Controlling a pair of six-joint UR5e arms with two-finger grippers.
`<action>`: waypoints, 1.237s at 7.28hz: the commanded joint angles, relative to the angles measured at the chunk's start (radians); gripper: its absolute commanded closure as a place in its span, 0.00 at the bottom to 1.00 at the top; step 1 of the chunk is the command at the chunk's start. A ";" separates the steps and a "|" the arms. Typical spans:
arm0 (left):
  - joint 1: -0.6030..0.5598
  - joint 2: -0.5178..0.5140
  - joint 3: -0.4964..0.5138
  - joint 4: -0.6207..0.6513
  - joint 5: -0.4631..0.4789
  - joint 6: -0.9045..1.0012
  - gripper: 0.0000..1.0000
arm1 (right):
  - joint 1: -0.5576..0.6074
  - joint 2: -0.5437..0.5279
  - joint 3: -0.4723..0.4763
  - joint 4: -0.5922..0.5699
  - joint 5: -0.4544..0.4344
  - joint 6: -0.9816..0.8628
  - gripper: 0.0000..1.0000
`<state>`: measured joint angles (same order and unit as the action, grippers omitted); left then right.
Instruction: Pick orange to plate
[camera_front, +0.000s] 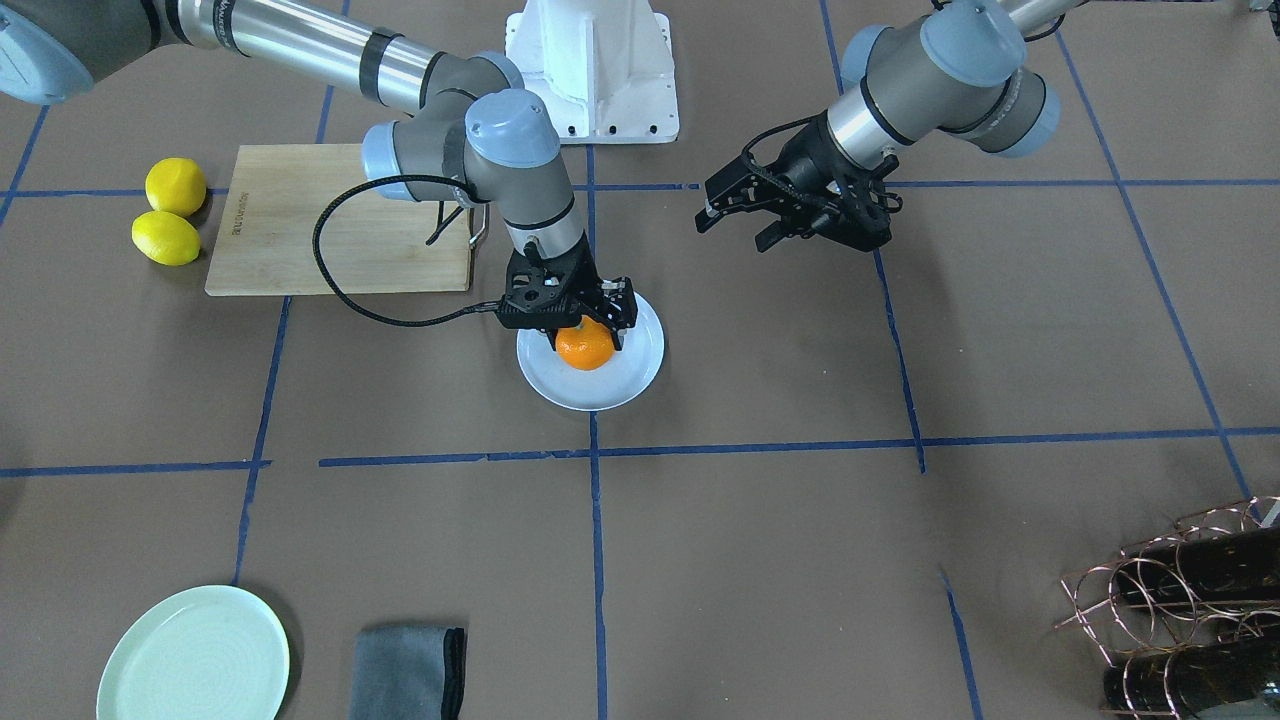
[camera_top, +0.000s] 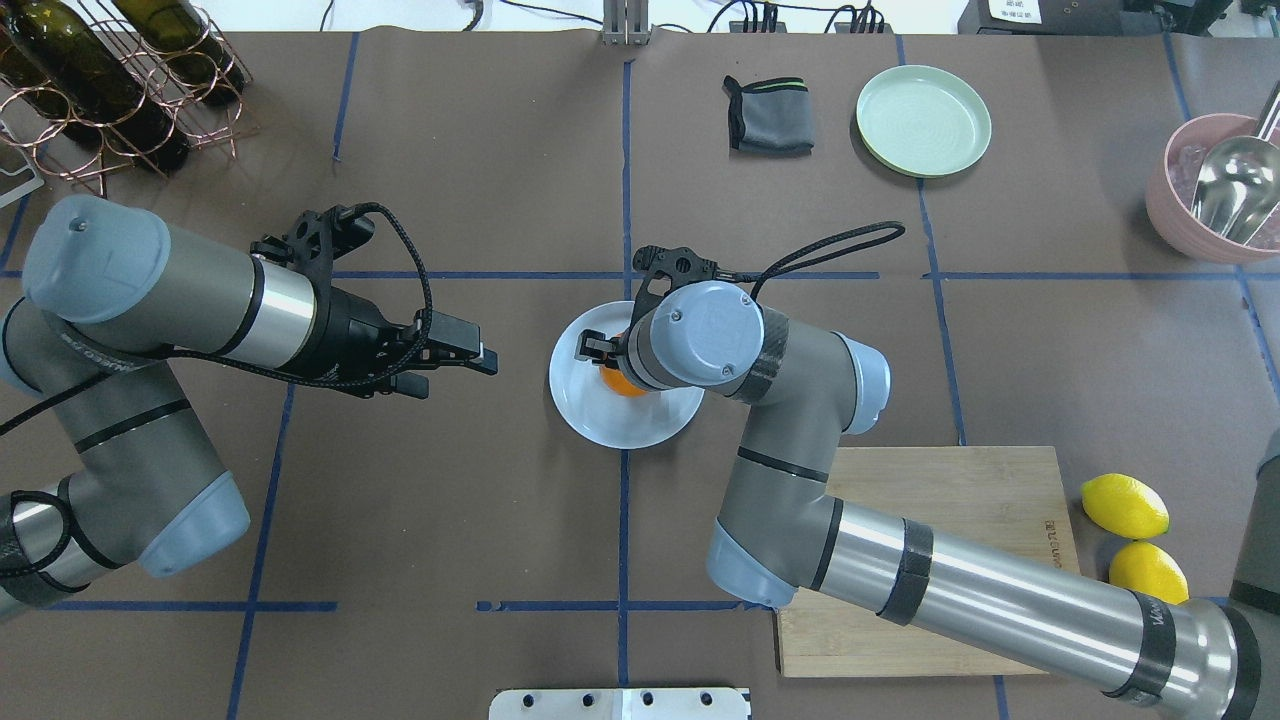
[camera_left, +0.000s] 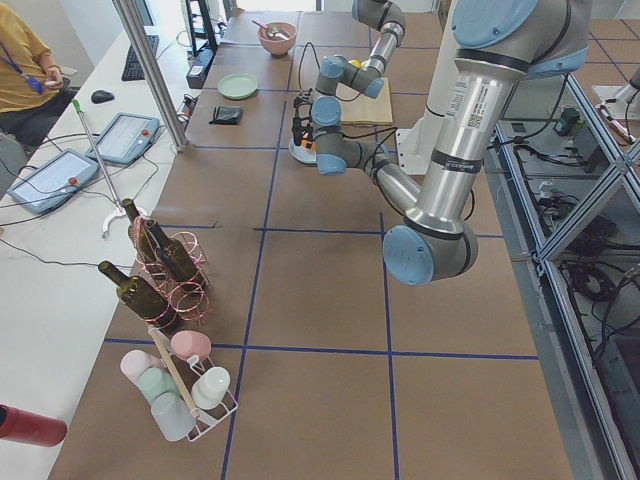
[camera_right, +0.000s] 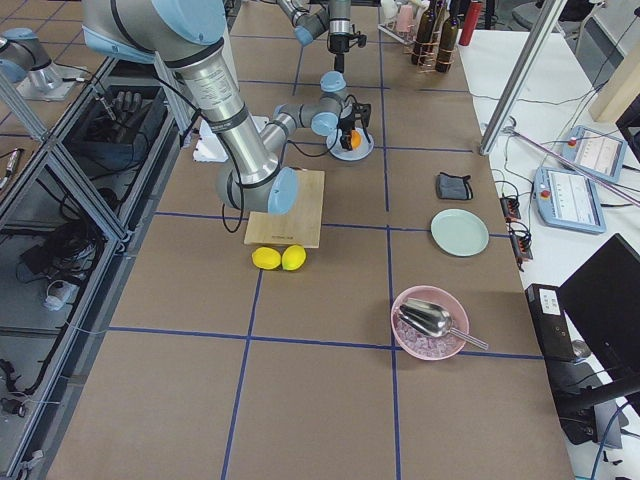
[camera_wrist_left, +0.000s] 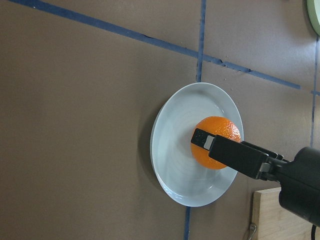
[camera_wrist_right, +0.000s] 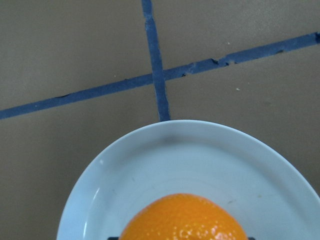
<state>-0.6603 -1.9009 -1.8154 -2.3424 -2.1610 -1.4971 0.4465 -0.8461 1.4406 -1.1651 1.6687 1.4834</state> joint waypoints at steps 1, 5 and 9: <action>0.001 -0.003 0.004 0.000 0.000 0.000 0.00 | 0.000 0.005 0.000 0.001 -0.001 -0.002 0.00; -0.044 0.037 -0.010 0.002 -0.007 0.015 0.00 | 0.127 -0.106 0.233 -0.056 0.133 -0.015 0.00; -0.215 0.349 -0.052 0.006 -0.052 0.511 0.00 | 0.580 -0.553 0.399 -0.054 0.578 -0.573 0.00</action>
<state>-0.8049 -1.6611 -1.8625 -2.3375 -2.1926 -1.1849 0.8740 -1.2666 1.8240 -1.2166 2.1239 1.1524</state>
